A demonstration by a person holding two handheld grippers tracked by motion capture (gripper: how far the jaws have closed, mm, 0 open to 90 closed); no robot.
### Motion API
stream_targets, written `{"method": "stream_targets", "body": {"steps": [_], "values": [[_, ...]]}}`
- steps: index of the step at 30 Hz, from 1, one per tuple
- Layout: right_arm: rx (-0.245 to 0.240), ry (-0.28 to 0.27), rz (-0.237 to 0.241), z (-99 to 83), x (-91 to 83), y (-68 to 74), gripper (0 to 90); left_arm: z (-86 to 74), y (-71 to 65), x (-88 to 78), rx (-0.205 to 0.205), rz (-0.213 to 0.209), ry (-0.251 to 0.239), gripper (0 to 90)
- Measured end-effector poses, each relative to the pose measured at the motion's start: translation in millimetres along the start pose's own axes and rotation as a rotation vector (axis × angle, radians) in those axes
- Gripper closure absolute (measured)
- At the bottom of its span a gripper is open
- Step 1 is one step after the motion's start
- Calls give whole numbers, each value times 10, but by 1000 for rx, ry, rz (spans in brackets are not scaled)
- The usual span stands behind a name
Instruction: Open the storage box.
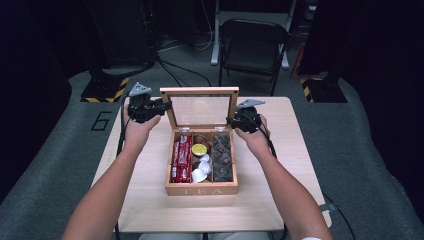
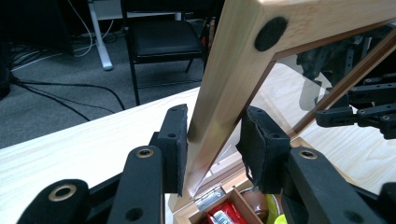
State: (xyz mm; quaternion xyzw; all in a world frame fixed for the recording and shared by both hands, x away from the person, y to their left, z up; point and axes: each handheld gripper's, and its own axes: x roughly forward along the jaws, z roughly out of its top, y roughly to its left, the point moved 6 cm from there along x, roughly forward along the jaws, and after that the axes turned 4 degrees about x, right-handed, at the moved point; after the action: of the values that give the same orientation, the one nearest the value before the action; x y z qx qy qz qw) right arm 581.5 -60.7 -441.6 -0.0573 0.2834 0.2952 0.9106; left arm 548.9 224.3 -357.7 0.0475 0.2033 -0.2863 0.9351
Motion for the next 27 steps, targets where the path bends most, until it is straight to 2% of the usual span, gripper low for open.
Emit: {"method": "stream_targets", "body": {"steps": [2,15,27], "values": [[9,-1,6,-7,-1,-1,638,0,1,2,-1,1,0,622],[-7,-8,-4,-8,2,-4,642,2,5,7,-6,1,-3,621],[8,-6,-5,6,19,-14,646,-3,35,-12,-16,5,1,619]]}}
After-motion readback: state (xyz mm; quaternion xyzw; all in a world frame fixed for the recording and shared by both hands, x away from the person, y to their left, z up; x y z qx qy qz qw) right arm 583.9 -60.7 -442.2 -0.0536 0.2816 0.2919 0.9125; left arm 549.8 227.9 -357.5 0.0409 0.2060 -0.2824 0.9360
